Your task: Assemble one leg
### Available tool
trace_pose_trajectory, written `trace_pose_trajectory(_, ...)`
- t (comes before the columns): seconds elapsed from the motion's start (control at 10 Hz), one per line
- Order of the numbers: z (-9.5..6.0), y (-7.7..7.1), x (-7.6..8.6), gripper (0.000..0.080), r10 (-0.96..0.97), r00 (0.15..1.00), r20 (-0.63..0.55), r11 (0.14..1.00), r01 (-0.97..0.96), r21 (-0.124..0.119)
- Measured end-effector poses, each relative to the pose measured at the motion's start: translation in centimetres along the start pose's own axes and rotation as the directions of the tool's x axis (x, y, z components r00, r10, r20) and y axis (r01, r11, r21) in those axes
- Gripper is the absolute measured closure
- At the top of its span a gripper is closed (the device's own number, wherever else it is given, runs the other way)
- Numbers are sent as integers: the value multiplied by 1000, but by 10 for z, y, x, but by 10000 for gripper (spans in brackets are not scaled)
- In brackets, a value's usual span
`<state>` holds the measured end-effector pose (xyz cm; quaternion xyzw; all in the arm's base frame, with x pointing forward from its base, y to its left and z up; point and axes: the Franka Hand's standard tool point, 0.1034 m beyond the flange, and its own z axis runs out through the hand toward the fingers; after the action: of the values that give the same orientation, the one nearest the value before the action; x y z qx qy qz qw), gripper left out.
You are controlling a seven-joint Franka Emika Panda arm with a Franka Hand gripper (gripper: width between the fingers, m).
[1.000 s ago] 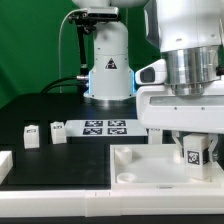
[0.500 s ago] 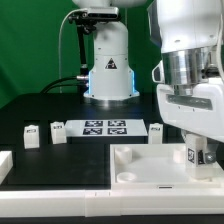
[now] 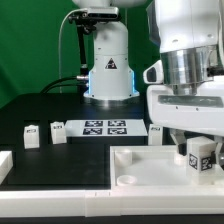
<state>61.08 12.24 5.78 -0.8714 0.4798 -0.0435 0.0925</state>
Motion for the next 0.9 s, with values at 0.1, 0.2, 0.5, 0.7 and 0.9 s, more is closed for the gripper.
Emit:
trace_pose_trajectory(0.1, -2, -3, 0, 156, -89, 996, 2, 996, 89, 1)
trace_pose_trajectory(0.2, -2, -3, 0, 156, -247, 969, -2, 969, 247, -3)
trace_pose_trajectory(0.5, -5, -8, 0, 150, -613, 790, 9, 790, 613, -31)
trace_pose_trajectory(0.7, -6, -18, -1, 150, -849, 526, 59, 522, 850, -63)
trace_pose_trajectory(0.9, -7, -21, 4, 150, -966, 244, 89, 239, 969, -63)
